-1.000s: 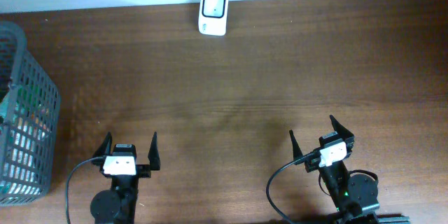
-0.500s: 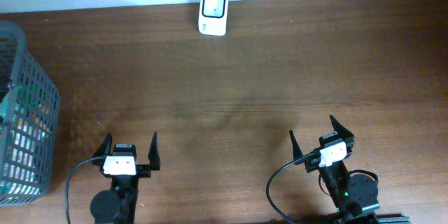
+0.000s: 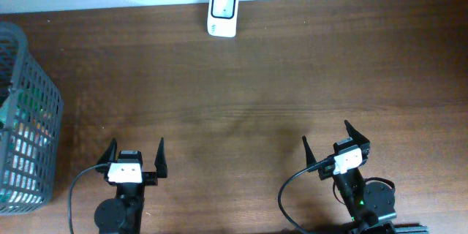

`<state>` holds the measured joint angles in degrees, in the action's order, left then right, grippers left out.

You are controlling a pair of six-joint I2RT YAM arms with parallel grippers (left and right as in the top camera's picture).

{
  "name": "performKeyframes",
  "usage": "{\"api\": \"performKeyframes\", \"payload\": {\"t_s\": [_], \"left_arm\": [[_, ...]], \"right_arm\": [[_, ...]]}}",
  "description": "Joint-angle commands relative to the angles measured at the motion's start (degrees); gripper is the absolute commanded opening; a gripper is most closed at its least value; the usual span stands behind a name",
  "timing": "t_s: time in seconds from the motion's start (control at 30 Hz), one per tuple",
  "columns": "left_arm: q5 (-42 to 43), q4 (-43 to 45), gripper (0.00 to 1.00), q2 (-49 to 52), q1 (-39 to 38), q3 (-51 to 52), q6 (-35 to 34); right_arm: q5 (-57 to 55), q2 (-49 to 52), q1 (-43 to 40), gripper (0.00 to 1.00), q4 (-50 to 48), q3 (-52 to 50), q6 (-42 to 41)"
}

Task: Scan the item barcode
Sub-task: 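Move the left gripper toward the grey basket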

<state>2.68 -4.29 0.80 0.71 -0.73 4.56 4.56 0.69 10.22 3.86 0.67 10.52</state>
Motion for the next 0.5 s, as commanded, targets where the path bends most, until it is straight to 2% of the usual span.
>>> {"api": "performKeyframes", "payload": {"t_s": [0.0, 0.17, 0.27, 0.37, 0.47], "left_arm": [[-0.59, 0.11, 0.99, -0.13, -0.17, 0.2, 0.28], [4.96, 2.64, 0.99, -0.13, -0.17, -0.26, 0.28], [5.25, 1.55, 0.99, 0.46, -0.17, -3.74, 0.26], [5.01, -2.51, 0.99, 5.6, -0.17, -12.76, 0.26], [4.83, -8.15, 0.99, 15.13, -0.17, -24.94, 0.31]], "right_arm": [[-0.28, -0.33, 0.37, 0.98, 0.24, -0.35, -0.04], [-0.28, -0.33, 0.37, 0.98, 0.24, -0.35, -0.04], [-0.31, -0.33, 0.37, 0.98, 0.24, -0.35, -0.04], [-0.28, -0.33, 0.37, 0.98, 0.24, -0.35, -0.04], [-0.28, -0.33, 0.37, 0.98, 0.24, -0.35, -0.04]]}}
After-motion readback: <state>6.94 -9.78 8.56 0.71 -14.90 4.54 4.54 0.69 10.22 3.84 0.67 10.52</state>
